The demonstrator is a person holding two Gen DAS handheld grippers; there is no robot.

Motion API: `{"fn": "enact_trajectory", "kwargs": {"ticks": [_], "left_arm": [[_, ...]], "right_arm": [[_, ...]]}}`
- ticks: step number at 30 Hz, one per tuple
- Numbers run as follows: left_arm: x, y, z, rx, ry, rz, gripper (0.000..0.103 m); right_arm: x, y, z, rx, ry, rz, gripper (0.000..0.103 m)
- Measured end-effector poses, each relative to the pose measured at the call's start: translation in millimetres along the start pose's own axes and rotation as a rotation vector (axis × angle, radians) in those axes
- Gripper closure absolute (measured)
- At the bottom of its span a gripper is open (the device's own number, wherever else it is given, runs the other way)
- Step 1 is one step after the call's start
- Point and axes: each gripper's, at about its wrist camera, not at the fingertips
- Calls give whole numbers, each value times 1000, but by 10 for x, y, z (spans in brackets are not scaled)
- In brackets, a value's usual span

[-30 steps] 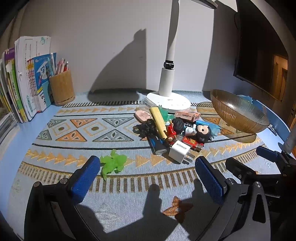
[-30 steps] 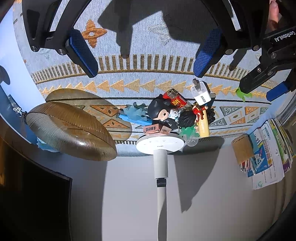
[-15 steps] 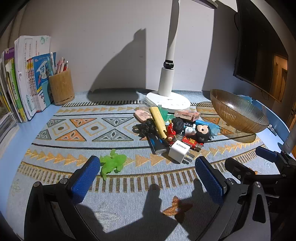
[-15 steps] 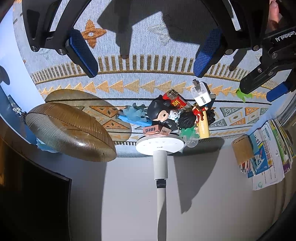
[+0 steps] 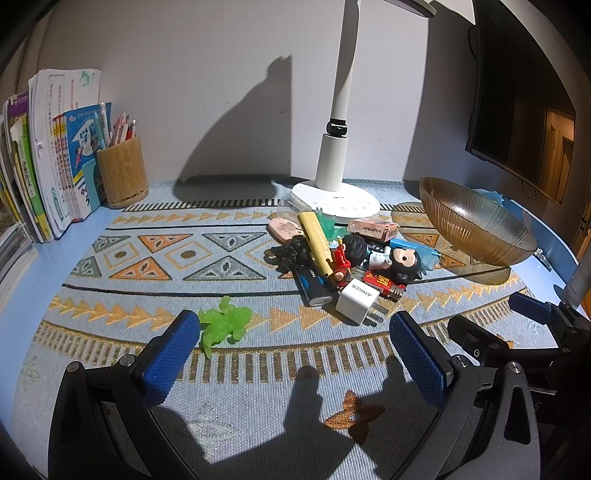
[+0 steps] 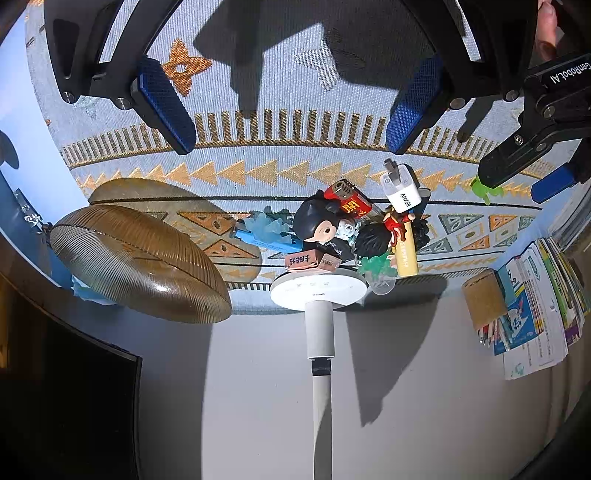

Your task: Organize rigid objects

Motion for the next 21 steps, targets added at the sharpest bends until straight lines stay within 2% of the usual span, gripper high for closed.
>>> {"fn": "enact_trajectory", "kwargs": {"ticks": [17, 21], "left_arm": [[34, 0, 4, -4, 11, 20, 1], [61, -9, 71, -20, -28, 33, 1]], "right_arm": [[5, -5, 12, -18, -3, 17, 0], [-135, -2, 304, -152, -36, -39, 0]]}}
Point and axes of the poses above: each gripper's, at about its wrist camera, not at the fingertips, and z roughly against the way its jaws point, x to its left, y to its underside, and after that the axes turned 11 degrees about -z, right-handed
